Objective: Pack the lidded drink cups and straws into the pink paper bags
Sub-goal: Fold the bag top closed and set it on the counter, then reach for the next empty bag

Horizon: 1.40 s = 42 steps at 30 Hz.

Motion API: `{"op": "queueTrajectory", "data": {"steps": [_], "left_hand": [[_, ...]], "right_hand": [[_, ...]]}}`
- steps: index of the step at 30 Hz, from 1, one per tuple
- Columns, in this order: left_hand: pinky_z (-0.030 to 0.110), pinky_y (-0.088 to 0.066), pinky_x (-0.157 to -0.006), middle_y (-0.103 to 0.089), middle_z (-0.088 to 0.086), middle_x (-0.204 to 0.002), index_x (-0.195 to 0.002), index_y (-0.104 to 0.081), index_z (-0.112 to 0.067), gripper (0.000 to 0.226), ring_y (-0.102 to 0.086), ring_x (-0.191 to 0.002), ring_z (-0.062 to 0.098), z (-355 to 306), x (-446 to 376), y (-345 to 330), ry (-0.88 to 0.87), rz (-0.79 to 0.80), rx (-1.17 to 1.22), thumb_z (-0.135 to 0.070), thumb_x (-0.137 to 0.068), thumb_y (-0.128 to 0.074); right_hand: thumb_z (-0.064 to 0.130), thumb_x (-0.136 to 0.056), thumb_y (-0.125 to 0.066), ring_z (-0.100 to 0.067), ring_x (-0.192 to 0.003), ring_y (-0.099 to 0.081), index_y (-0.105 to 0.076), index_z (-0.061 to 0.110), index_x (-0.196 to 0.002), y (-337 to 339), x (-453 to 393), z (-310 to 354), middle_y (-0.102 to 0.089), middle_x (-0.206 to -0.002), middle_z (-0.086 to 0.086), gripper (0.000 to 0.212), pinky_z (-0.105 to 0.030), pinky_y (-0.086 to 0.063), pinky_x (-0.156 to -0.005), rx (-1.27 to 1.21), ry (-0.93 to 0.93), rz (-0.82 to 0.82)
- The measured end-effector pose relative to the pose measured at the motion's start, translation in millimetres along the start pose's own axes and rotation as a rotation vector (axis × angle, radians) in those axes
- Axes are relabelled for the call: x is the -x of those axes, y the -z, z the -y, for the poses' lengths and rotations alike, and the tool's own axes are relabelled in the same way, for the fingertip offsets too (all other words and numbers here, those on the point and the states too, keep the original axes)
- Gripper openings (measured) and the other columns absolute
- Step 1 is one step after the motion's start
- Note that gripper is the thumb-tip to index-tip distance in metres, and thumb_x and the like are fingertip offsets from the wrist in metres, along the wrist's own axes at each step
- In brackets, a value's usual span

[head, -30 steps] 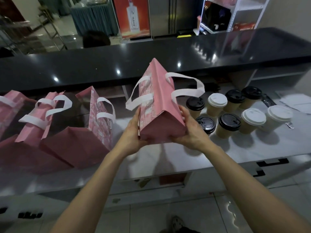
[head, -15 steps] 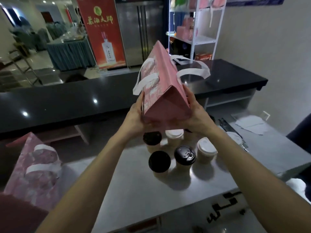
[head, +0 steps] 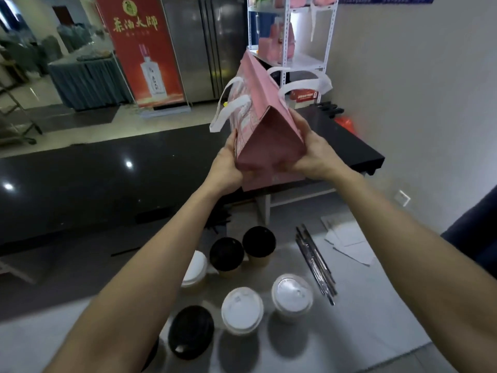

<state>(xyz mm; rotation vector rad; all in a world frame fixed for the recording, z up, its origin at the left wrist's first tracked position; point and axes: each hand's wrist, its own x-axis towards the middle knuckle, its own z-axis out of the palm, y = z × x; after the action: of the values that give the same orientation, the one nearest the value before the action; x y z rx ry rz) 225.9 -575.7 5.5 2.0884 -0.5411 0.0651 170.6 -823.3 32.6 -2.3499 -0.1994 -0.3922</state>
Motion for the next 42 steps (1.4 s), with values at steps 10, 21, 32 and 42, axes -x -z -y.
{"op": "queueTrajectory", "data": {"steps": [10,21,32,42], "left_hand": [[0.046,-0.055,-0.112,-0.064,0.001,-0.146,-0.172,-0.020,-0.035,0.128,-0.065,-0.132,0.021,3.1,-54.4,-66.6,0.102,-0.001,-0.056,-0.056,-0.070,-0.094],[0.046,-0.053,-0.116,-0.050,0.001,-0.162,-0.166,-0.037,-0.029,0.113,-0.058,-0.140,0.017,-21.3,1.9,-26.4,0.150,-0.006,-0.254,-0.067,-0.074,-0.092],[0.044,-0.054,-0.104,-0.053,-0.003,-0.151,-0.157,-0.048,-0.034,0.072,-0.059,-0.134,0.024,77.0,225.3,127.5,0.455,0.396,-0.901,-0.063,-0.096,-0.071],[0.039,-0.046,-0.113,-0.051,-0.003,-0.160,-0.161,-0.046,-0.030,0.072,-0.054,-0.142,0.025,121.0,374.4,307.1,0.448,0.255,-0.877,-0.059,-0.100,-0.069]], "right_hand": [[0.058,-0.056,-0.099,-0.005,-0.115,-0.067,-0.022,0.063,-0.159,18.0,-35.9,-89.3,-0.068,-0.129,0.019,0.129,-0.026,-0.053,-0.097,-0.108,-0.225,0.046],[0.061,-0.077,-0.090,-0.029,-0.139,-0.055,-0.046,0.017,-0.158,17.6,37.8,-63.2,-0.056,-0.152,-0.009,0.102,-0.045,-0.048,-0.113,0.191,-0.414,-0.020],[0.058,-0.093,-0.076,-0.025,-0.144,-0.050,-0.045,0.027,-0.160,-147.8,98.8,77.9,-0.052,-0.158,-0.001,0.080,-0.040,-0.047,-0.109,0.336,-0.020,0.639],[0.057,-0.094,-0.074,-0.026,-0.144,-0.050,-0.046,0.027,-0.159,-310.4,130.9,256.3,-0.053,-0.158,-0.001,0.076,-0.043,-0.045,-0.114,0.345,0.107,0.656]]}}
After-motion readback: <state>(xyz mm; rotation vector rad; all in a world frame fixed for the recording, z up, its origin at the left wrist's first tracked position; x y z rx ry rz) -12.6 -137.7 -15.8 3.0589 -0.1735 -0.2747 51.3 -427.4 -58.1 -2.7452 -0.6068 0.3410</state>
